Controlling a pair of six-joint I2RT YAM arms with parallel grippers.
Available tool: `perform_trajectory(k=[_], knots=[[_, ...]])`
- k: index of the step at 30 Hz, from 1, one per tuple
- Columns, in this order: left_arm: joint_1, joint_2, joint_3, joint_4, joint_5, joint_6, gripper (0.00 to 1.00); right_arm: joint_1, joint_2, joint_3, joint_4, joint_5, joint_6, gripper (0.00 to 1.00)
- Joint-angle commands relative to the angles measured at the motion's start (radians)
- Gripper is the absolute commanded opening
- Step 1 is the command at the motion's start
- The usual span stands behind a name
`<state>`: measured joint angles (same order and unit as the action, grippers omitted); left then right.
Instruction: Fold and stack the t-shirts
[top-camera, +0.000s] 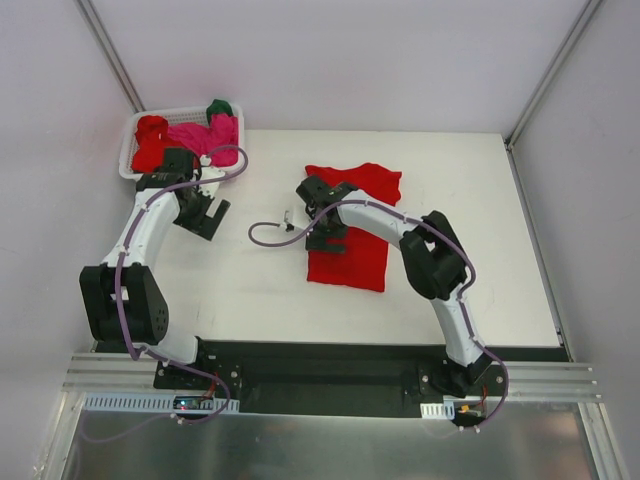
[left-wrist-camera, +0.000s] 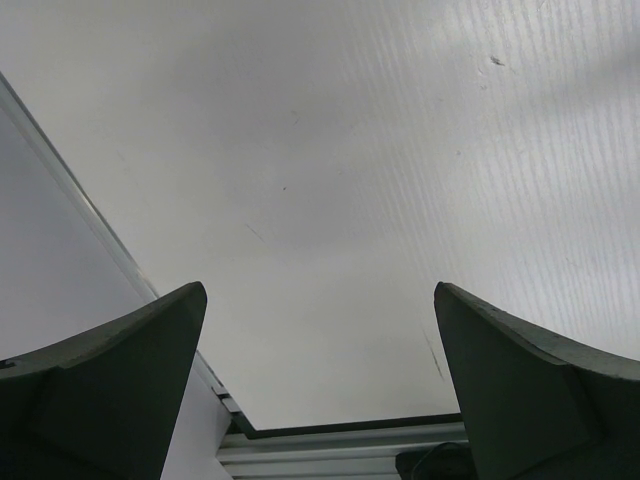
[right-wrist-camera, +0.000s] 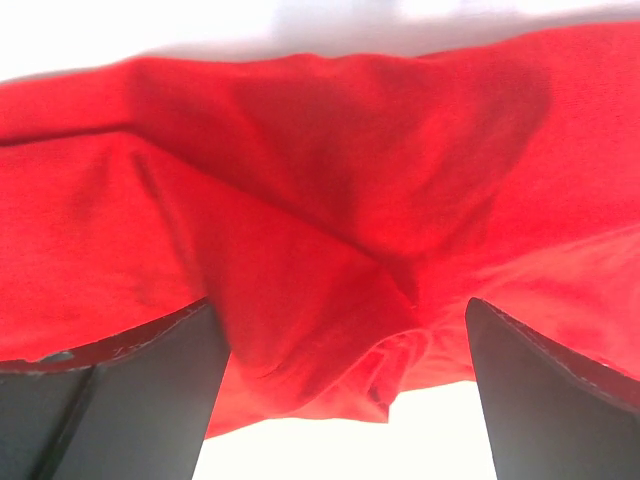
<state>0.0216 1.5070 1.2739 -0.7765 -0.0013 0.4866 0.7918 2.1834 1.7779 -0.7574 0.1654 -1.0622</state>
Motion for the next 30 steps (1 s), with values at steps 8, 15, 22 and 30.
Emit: perform_trajectory(k=[8, 15, 22, 30], knots=[[0.005, 0.021, 0.005, -0.029, 0.026, -0.005, 0.99, -0.009, 0.047, 0.144, 0.053, 0.062, -0.033, 0.96], [0.000, 0.041, 0.022, -0.032, 0.029, -0.006, 0.99, -0.006, 0.059, 0.222, 0.075, 0.066, -0.044, 0.96], [-0.009, 0.053, 0.033, -0.033, 0.029, -0.006, 0.99, -0.006, 0.078, 0.189, 0.095, 0.020, -0.082, 0.96], [-0.018, 0.062, 0.045, -0.038, 0.032, -0.003, 0.99, -0.037, 0.038, 0.207, 0.119, 0.080, -0.036, 0.96]])
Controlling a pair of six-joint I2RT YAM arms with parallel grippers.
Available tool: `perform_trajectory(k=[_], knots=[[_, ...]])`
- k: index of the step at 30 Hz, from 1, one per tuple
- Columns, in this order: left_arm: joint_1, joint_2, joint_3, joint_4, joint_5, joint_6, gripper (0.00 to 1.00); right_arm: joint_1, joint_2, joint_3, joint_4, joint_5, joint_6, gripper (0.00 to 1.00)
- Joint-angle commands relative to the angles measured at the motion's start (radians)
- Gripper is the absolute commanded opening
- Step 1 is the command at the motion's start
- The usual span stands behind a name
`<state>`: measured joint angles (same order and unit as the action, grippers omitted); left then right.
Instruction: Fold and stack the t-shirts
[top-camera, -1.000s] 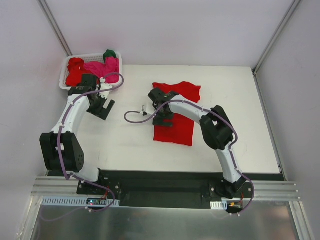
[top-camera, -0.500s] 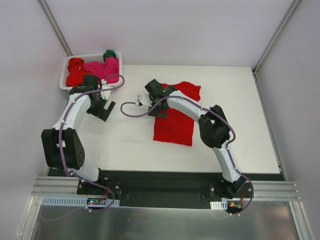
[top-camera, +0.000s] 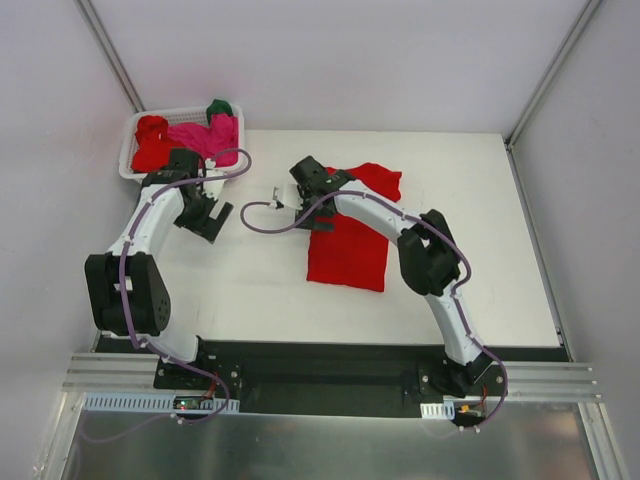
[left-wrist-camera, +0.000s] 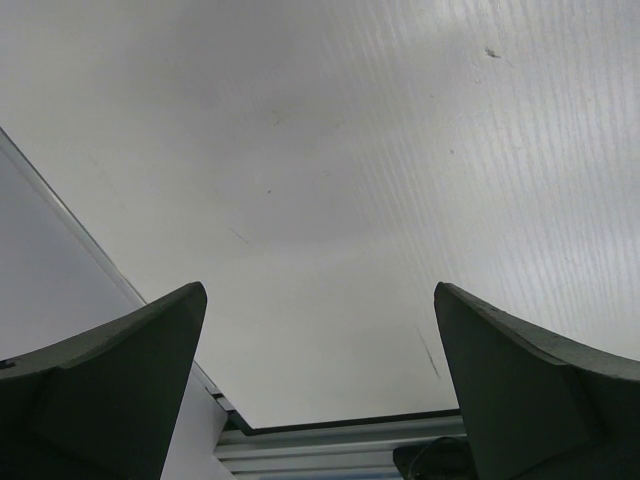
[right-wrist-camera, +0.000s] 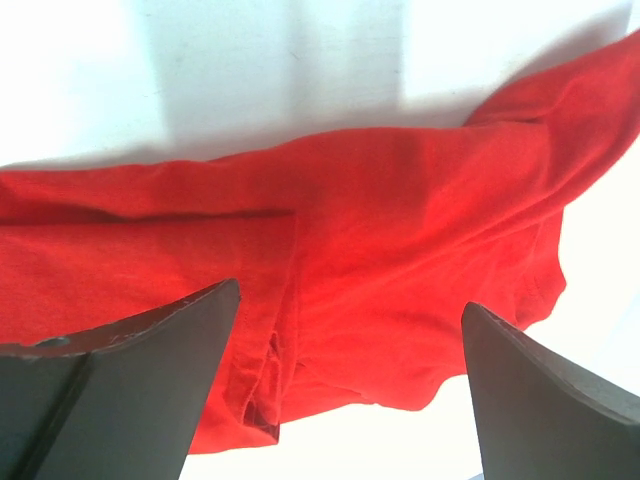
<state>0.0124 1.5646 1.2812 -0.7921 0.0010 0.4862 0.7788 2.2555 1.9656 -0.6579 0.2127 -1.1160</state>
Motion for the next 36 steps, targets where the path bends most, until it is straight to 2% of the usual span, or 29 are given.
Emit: perform_trajectory(k=[1, 4, 5, 10, 14, 16, 20, 25, 31, 36], knots=[[-0.009, 0.005, 0.038, -0.024, 0.031, -0.005, 0.99, -0.030, -0.039, 0.038, -0.003, 0.039, 0.028, 0.96], [-0.009, 0.005, 0.038, -0.025, 0.036, -0.001, 0.99, -0.035, -0.098, 0.104, -0.173, 0.008, 0.082, 0.96], [-0.009, 0.005, 0.038, -0.025, 0.034, 0.005, 0.99, -0.035, -0.126, 0.079, -0.253, -0.019, 0.087, 0.96], [-0.011, 0.006, 0.046, -0.025, 0.036, 0.012, 0.99, -0.016, -0.348, -0.124, -0.385, -0.107, 0.140, 0.96], [-0.009, 0.018, 0.052, -0.025, 0.045, 0.014, 0.99, 0.008, -0.448, -0.197, -0.552, -0.304, 0.197, 0.96], [-0.009, 0.034, 0.056, -0.024, 0.048, 0.008, 0.99, 0.033, -0.477, -0.244, -0.574, -0.355, 0.217, 0.96], [-0.037, 0.049, 0.055, -0.024, 0.051, -0.006, 0.99, 0.074, -0.513, -0.303, -0.547, -0.458, 0.246, 0.96], [-0.042, 0.049, 0.041, -0.025, 0.033, 0.005, 0.99, 0.091, -0.475, -0.353, -0.476, -0.553, 0.281, 0.98], [-0.045, 0.035, 0.027, -0.027, 0.011, 0.022, 0.99, 0.100, -0.433, -0.485, -0.278, -0.481, 0.300, 0.98], [-0.049, 0.035, 0.024, -0.030, 0.004, 0.017, 0.99, 0.100, -0.369, -0.537, -0.183, -0.421, 0.305, 0.98]])
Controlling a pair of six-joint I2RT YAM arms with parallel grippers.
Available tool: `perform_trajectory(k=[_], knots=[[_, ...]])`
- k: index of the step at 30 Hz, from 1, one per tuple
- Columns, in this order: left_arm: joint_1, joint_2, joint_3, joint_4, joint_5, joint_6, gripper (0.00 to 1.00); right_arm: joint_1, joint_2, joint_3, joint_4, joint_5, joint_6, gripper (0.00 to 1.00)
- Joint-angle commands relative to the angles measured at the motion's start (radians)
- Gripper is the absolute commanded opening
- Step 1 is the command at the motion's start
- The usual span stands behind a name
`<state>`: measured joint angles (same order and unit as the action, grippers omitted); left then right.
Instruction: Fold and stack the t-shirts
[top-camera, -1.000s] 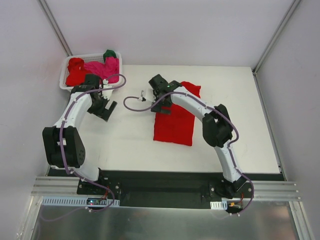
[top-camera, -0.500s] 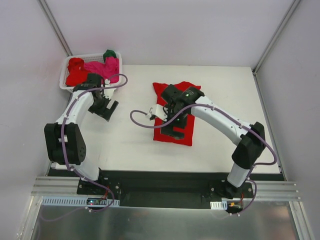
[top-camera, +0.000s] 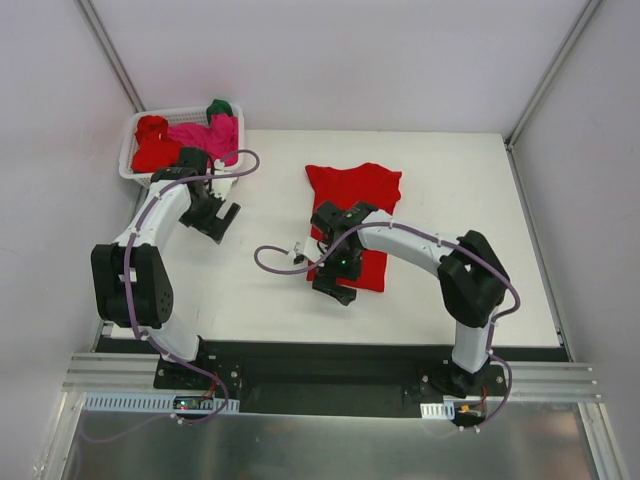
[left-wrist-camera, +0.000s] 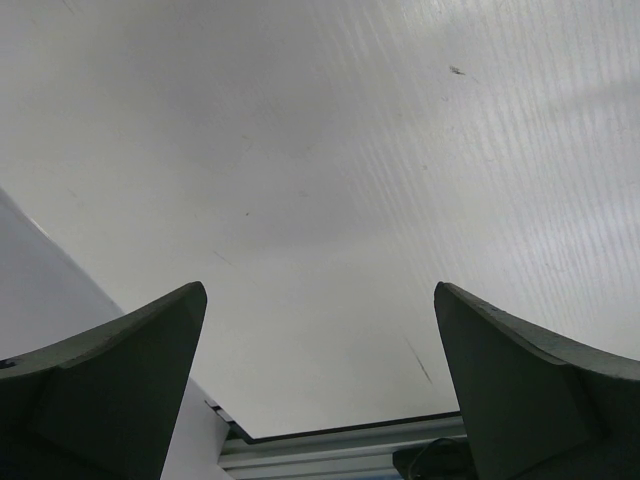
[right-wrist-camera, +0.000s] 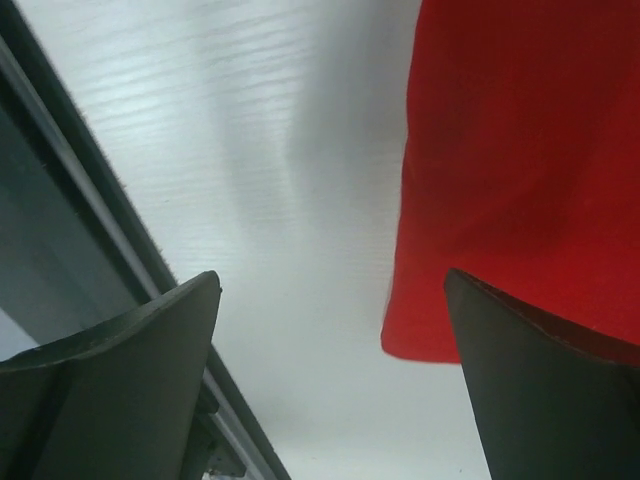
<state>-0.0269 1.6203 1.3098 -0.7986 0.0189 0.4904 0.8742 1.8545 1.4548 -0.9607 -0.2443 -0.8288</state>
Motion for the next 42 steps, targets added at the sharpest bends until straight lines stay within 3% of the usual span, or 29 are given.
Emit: perform_trajectory(k=[1, 16, 26, 42], knots=[[-0.011, -0.022, -0.006, -0.024, -0.014, 0.011, 0.99, 0.006, 0.050, -0.027, 0.140, 0.046, 0.022, 0.98], [-0.022, -0.040, -0.024, -0.028, -0.014, 0.020, 0.99, 0.008, 0.114, -0.008, 0.263, 0.238, 0.049, 0.97], [-0.024, -0.043, -0.032, -0.031, -0.014, 0.028, 0.99, 0.023, 0.107, -0.030, 0.223, 0.183, 0.053, 0.90], [-0.028, -0.027, -0.012, -0.031, -0.030, 0.028, 0.99, 0.035, 0.095, -0.020, 0.160, 0.198, 0.054, 0.89]])
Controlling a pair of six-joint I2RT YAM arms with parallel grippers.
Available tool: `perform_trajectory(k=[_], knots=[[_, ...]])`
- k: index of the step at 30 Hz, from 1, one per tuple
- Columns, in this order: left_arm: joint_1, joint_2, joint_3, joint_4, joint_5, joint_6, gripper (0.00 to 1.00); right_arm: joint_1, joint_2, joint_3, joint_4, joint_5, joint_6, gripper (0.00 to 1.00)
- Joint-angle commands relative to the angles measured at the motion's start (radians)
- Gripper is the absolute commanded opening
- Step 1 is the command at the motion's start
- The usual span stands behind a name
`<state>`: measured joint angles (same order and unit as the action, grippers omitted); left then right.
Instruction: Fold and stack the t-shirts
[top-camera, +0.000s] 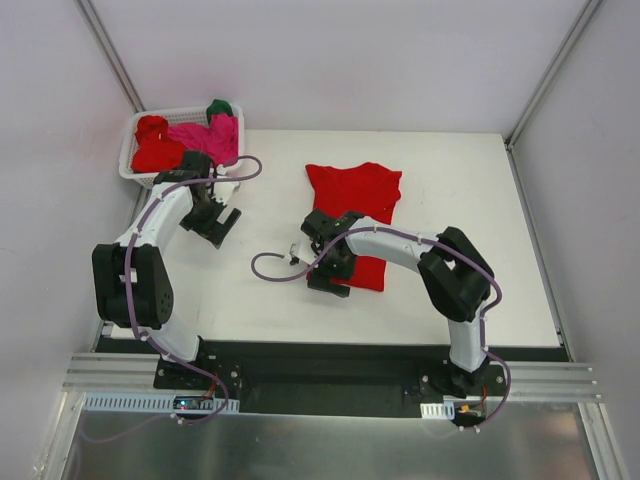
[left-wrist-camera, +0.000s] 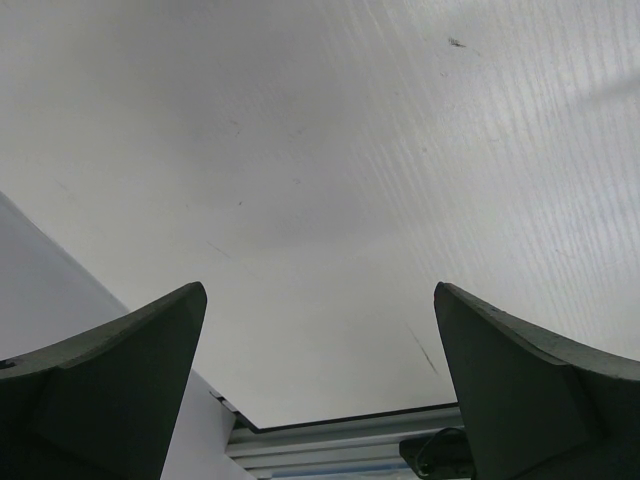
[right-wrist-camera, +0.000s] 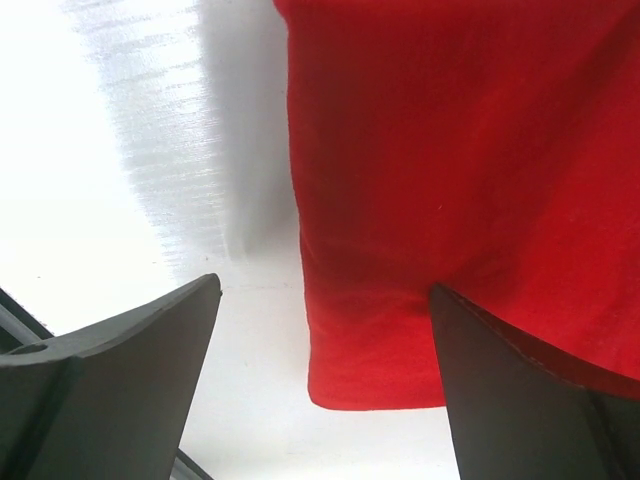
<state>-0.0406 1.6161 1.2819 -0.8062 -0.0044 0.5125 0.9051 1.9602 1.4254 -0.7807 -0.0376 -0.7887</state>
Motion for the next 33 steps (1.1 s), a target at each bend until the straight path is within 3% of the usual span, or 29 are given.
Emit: perform_trajectory(k=[1, 17, 18, 21, 26, 28, 31, 33], knots=[[-0.016, -0.022, 0.016, -0.024, -0.006, 0.007, 0.99, 0.005, -0.006, 0.013, -0.022, -0.016, 0.016, 0.88], [-0.019, -0.025, 0.002, -0.022, -0.017, 0.018, 0.99, 0.002, 0.103, 0.043, 0.029, -0.019, 0.013, 0.82], [-0.019, -0.022, 0.004, -0.024, -0.017, 0.018, 0.99, 0.002, 0.101, 0.044, 0.026, -0.025, 0.009, 0.72], [-0.019, -0.019, 0.007, -0.022, -0.020, 0.021, 1.00, -0.005, 0.095, 0.044, 0.020, -0.038, 0.003, 0.58], [-0.021, -0.007, 0.017, -0.024, -0.019, 0.020, 0.99, -0.006, 0.086, 0.043, -0.003, -0.048, -0.004, 0.53], [-0.022, -0.004, 0.025, -0.024, -0.019, 0.020, 0.99, -0.008, 0.078, 0.038, -0.006, -0.045, -0.014, 0.42], [-0.024, 0.005, 0.033, -0.022, -0.019, 0.018, 0.99, -0.008, 0.074, 0.040, -0.006, -0.038, -0.015, 0.05], [-0.027, 0.008, 0.039, -0.024, -0.019, 0.020, 0.99, -0.011, 0.072, 0.046, -0.009, -0.027, -0.011, 0.01]])
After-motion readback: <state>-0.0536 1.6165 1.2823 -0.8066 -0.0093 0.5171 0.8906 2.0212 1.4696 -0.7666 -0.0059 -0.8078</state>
